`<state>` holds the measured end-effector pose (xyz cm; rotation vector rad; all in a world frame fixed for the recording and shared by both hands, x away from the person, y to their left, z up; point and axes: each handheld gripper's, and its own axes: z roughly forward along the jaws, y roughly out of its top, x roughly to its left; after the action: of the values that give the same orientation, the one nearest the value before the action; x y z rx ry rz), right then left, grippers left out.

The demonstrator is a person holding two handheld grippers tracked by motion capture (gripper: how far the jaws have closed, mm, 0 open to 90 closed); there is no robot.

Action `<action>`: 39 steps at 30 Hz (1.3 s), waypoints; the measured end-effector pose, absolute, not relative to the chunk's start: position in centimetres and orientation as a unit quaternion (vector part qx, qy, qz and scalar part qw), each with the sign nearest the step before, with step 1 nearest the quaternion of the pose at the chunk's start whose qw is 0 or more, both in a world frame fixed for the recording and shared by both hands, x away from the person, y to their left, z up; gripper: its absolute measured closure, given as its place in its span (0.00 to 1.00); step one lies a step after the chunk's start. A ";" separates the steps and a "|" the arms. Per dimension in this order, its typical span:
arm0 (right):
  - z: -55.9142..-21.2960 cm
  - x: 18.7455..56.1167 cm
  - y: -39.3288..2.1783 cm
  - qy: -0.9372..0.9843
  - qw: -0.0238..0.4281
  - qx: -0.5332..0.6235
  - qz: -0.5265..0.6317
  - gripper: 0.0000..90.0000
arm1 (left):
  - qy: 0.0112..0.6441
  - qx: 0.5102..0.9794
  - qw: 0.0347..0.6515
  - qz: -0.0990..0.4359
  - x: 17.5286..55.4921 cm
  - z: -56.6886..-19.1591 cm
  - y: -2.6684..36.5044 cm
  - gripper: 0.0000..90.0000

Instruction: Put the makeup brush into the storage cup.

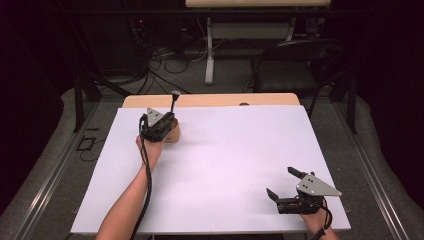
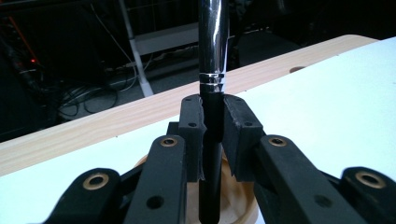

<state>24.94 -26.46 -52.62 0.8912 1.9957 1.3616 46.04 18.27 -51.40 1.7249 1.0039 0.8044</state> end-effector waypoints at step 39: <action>-52.7 25.0 -26.5 0.743 0.279 0.334 0.509 0.02 | 0.379 0.757 0.454 0.278 40.7 -49.3 20.1 0.00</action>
<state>24.98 -26.53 -52.69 0.8968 1.9932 1.3650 40.75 20.05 -49.32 1.8688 0.9360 0.6871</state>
